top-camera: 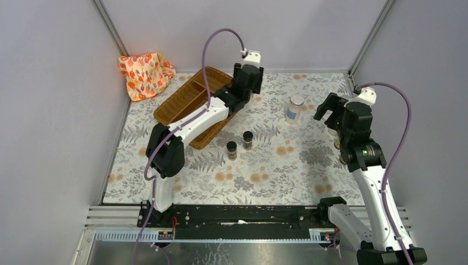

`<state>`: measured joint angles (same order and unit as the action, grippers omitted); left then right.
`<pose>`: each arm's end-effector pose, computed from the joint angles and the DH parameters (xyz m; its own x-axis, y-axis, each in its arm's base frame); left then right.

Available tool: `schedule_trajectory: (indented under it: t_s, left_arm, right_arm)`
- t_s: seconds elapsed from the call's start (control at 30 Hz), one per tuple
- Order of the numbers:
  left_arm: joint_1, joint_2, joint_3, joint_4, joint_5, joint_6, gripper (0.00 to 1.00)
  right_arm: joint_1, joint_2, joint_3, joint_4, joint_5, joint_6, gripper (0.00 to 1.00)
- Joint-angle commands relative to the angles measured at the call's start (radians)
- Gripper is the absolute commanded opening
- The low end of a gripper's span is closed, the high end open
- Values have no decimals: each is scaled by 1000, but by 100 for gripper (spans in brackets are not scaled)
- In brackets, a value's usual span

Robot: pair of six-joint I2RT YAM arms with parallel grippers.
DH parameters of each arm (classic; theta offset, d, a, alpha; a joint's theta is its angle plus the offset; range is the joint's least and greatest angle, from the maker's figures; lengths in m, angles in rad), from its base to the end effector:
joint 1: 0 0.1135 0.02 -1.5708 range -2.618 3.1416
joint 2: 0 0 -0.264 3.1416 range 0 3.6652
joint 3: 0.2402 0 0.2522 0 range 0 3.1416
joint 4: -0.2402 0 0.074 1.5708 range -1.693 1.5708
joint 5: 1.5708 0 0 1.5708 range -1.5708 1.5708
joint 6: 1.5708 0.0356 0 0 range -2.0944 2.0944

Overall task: Organize the condiment bottles
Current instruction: Place the bottle in the storage box.

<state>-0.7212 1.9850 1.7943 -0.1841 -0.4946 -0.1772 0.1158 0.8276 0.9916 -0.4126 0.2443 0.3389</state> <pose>0.3688 -0.3017 0.3291 -0.3146 0.0700 -0.9466 0.1971 0.9804 0.0070 0.1782 0.0121 0.3804 -0.1903 0.3026 -0.9339 0.1952 0.9440 0.2661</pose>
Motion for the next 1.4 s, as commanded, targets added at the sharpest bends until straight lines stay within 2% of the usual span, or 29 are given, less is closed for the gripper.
schedule_trajectory:
  t_s: [0.0,0.3,0.67,1.17,1.37]
  left_arm:
    - [94,-29,74,13,13,14,0]
    - [235,67,105,149,66,42,0]
    - [299,233,147,305,33,49,0]
    - [374,292,147,469,-55,38,0]
    - [395,345,195,494,-85,13,0]
  right_arm:
    - [4,42,54,61,-5,15,100]
    - [4,127,51,110,-42,-7,100]
    - [24,150,-3,138,-48,-55,100]
    - [81,199,-16,176,5,-117,100]
    - [96,206,-18,177,24,-137,100]
